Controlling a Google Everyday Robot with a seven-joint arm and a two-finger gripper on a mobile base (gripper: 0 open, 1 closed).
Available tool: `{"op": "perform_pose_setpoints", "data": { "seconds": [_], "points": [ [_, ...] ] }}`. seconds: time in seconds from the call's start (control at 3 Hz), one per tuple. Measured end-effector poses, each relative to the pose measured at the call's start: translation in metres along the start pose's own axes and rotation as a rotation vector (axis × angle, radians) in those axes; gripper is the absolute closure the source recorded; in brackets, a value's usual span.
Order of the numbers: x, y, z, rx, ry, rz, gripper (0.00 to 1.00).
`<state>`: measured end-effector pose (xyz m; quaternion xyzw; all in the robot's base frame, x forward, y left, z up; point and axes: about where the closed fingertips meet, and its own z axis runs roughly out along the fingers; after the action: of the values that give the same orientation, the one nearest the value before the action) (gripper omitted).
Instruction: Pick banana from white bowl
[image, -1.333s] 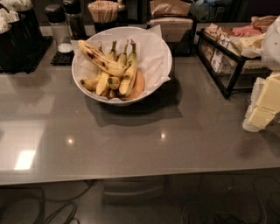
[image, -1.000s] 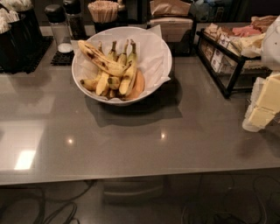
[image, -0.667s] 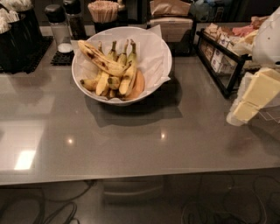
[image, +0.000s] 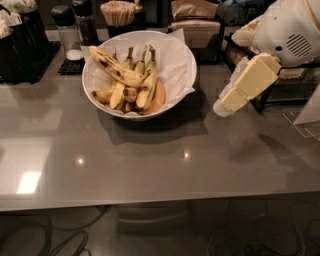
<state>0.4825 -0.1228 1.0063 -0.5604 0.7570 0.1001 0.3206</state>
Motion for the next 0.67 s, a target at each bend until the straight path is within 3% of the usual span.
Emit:
{"op": "perform_pose_setpoints", "data": {
  "seconds": [0.33,0.67],
  "points": [
    [0.0,0.0,0.0,0.0,0.002,0.0,0.0],
    [-0.018,0.002,0.021,-0.032,-0.068,0.011,0.0]
  ]
}}
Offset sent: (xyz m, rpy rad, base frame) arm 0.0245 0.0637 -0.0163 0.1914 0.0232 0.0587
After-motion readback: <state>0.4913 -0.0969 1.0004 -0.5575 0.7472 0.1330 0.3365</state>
